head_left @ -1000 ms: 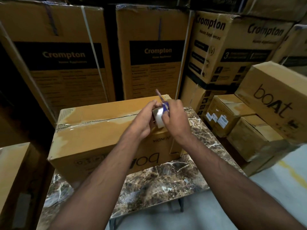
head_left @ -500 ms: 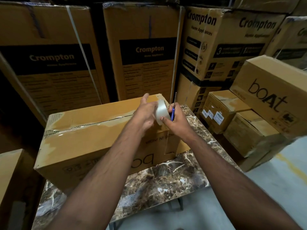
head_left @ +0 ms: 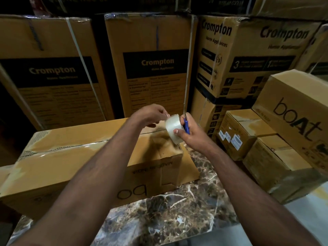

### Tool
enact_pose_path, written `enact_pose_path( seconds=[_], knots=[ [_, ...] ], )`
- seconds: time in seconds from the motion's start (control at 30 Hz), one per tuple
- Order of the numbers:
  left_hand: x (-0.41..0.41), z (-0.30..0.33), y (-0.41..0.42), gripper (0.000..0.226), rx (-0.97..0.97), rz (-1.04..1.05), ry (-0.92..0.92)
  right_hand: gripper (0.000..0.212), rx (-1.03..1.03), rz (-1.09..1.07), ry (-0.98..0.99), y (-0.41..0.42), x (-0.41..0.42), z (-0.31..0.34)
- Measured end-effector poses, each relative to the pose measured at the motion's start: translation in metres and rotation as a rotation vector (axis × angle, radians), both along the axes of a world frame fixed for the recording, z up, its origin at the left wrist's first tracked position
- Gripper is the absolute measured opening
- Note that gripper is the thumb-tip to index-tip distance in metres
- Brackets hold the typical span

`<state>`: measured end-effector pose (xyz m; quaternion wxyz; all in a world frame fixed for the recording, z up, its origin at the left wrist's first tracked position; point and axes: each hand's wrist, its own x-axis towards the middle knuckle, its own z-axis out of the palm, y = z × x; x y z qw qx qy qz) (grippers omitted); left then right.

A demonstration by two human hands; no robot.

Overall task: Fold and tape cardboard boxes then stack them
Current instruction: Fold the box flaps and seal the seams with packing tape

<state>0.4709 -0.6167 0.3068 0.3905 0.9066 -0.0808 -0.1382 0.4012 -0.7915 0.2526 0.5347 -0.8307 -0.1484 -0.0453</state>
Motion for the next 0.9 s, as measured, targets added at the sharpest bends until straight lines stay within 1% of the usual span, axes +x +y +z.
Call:
enact_pose_path(
  seconds=[0.07,0.1,0.2,0.27,0.37,0.43,0.5,0.57,0.63,0.73,0.83,0.9],
  knots=[
    [0.011,-0.001,-0.007,0.011,-0.090,-0.069,-0.056,0.028,0.011,0.036,0.001,-0.016,0.013,0.005],
    [0.014,-0.001,-0.010,0.012,-0.098,-0.100,-0.110,0.028,0.029,0.061,0.007,-0.022,0.020,0.007],
    [0.029,-0.006,-0.021,0.010,-0.015,-0.124,-0.295,0.028,0.081,0.137,0.018,-0.037,0.037,0.012],
    [0.040,-0.008,-0.031,0.011,0.063,-0.117,-0.367,0.028,0.118,0.140,0.028,-0.045,0.047,0.014],
    [0.053,-0.011,-0.041,0.017,0.135,-0.086,-0.396,0.026,0.261,0.094,0.037,-0.054,0.059,0.012],
    [0.060,-0.016,-0.044,0.017,0.174,-0.063,-0.406,0.029,0.317,0.070,0.031,-0.060,0.067,0.003],
    [0.066,-0.020,-0.042,0.015,0.184,-0.016,-0.424,0.033,0.294,0.068,0.068,-0.066,0.072,-0.010],
    [0.072,-0.023,-0.040,0.014,0.209,0.019,-0.444,0.035,0.224,0.105,0.121,-0.065,0.075,-0.021],
    [0.076,-0.024,-0.042,0.014,0.292,0.017,-0.461,0.035,0.185,0.117,0.113,-0.061,0.078,-0.024],
    [0.088,-0.026,-0.046,0.018,0.400,-0.003,-0.484,0.032,0.262,0.046,0.101,-0.056,0.083,-0.011],
    [0.105,-0.026,-0.042,0.018,0.389,0.048,-0.471,0.030,0.372,0.052,0.163,-0.054,0.083,0.000],
    [0.118,-0.030,-0.038,0.018,0.337,0.074,-0.425,0.030,0.371,0.089,0.231,-0.049,0.080,-0.003]
  ],
)
